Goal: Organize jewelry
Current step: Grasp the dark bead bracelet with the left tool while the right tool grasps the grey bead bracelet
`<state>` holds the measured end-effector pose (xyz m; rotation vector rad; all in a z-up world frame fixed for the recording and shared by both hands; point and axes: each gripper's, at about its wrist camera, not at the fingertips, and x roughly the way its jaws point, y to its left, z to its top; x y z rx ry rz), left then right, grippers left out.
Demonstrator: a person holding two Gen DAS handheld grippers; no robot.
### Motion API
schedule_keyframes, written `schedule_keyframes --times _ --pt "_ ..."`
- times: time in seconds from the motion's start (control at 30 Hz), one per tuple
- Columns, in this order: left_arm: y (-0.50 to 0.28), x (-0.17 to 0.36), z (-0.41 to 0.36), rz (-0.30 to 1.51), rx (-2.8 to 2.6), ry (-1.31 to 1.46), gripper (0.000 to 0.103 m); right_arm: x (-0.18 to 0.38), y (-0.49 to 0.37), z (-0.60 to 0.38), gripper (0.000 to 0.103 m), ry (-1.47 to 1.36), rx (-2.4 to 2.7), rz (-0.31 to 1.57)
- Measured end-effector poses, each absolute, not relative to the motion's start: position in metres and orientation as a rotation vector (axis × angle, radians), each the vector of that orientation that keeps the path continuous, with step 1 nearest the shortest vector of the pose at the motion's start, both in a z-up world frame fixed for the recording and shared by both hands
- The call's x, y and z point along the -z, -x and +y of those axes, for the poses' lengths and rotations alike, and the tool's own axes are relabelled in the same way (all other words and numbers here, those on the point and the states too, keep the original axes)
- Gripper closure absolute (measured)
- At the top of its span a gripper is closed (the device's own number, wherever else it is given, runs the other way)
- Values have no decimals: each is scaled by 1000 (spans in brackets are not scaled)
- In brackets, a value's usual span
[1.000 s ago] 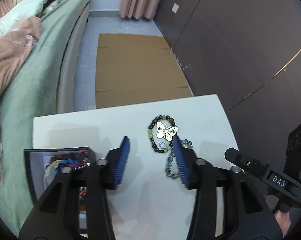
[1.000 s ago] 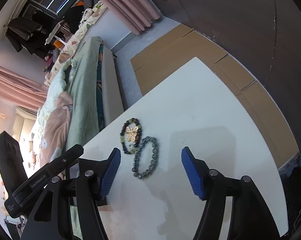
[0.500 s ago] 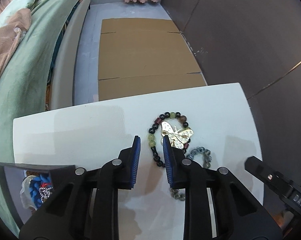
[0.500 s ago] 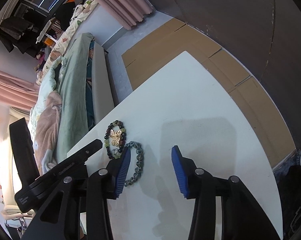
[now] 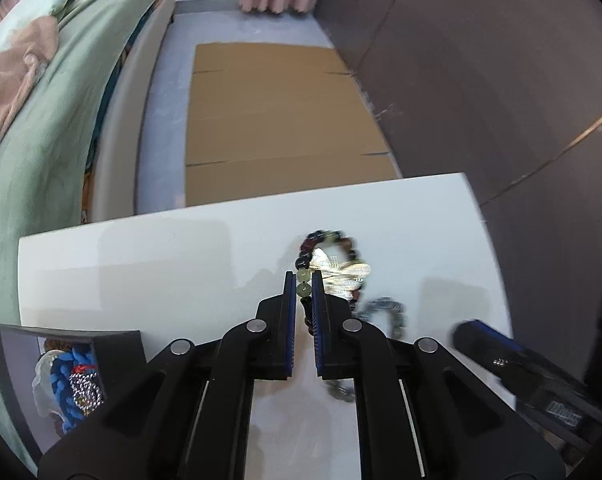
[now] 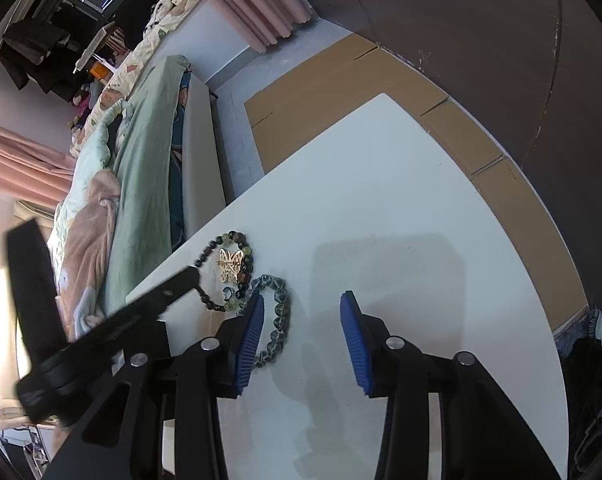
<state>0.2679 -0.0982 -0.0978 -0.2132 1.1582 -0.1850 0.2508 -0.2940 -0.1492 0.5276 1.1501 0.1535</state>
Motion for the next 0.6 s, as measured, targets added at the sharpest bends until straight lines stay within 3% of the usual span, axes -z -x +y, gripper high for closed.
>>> schedule_keyframes --times 0.6 --pt "-226 8 -72 1001 271 223 95 156 -253 -268 69 -442 -171 1173"
